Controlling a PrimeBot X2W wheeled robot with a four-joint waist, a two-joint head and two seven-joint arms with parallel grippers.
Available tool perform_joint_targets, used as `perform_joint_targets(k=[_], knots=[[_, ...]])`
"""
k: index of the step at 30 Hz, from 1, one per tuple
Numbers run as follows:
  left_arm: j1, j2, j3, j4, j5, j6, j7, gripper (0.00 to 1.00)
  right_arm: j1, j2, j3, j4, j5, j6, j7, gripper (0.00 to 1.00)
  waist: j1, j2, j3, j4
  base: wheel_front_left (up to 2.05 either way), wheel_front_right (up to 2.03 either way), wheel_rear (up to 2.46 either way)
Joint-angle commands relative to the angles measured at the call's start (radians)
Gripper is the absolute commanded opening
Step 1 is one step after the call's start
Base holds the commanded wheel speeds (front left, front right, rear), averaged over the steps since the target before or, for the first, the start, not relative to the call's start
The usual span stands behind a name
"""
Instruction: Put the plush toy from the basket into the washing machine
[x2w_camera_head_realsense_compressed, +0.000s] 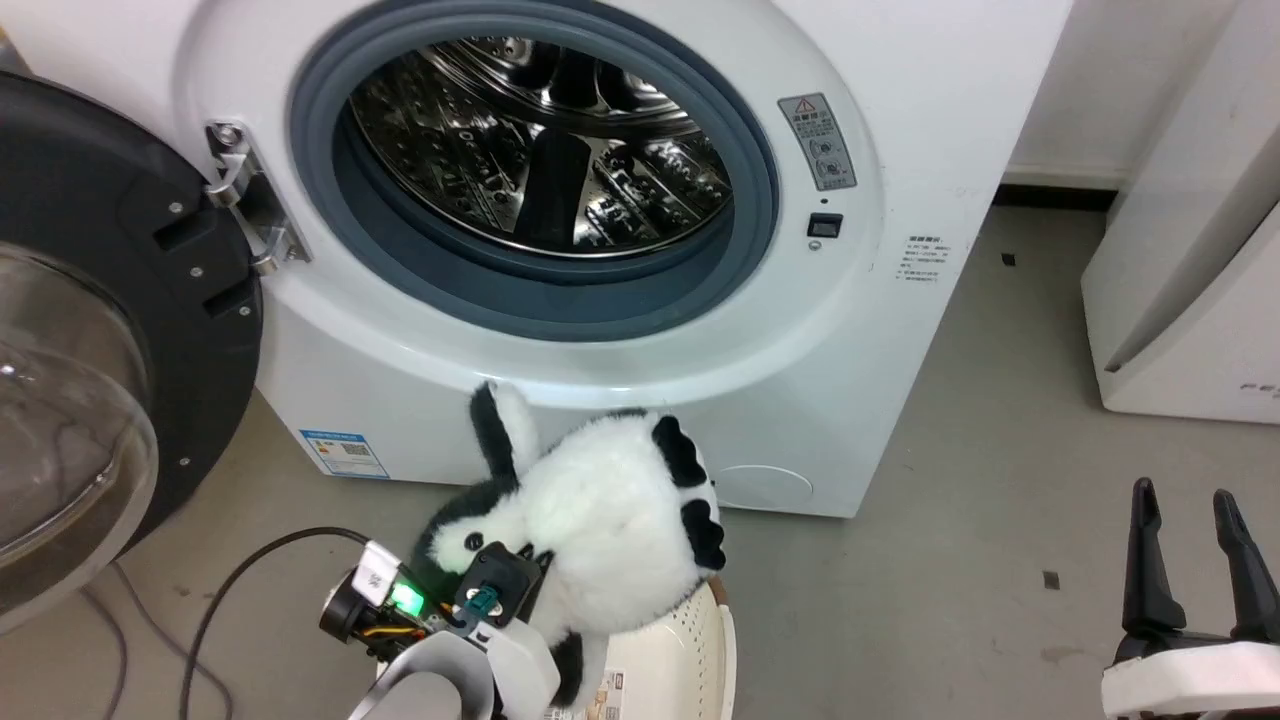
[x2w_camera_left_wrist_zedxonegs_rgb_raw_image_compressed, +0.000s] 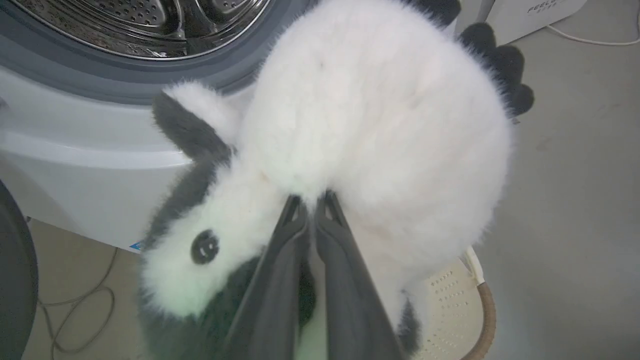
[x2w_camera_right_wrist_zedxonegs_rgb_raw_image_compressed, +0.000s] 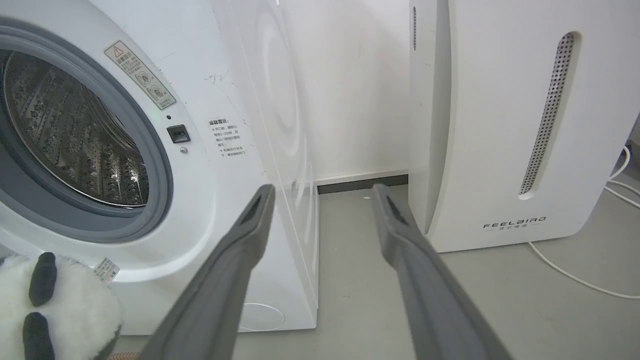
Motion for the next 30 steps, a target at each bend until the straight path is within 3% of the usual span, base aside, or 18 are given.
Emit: perform_joint_targets(k=[1, 17, 30], knots=[[0.014, 0.008, 0.010, -0.027, -0.006, 0.012, -0.007, 0.00, 0.017, -0.001, -0.002, 0.002, 0.005, -0.001, -0.005, 1.00, 0.0001, 0.0000, -0.008, 0.006, 0.00, 0.00, 0.00], [0.061, 0.049, 0.183, -0.384, 0.001, 0.146, -0.007, 0.00, 0.015, -0.001, 0.004, -0.004, 0.010, -0.001, -0.005, 1.00, 0.0001, 0.0000, -0.003, 0.003, 0.00, 0.00, 0.00], [-0.081, 0.043, 0.335, -0.357, 0.008, 0.138, -0.007, 0.00, -0.072, -0.001, 0.016, -0.019, 0.005, -0.001, -0.005, 1.00, 0.0001, 0.0000, 0.148, -0.085, 0.00, 0.00, 0.00]])
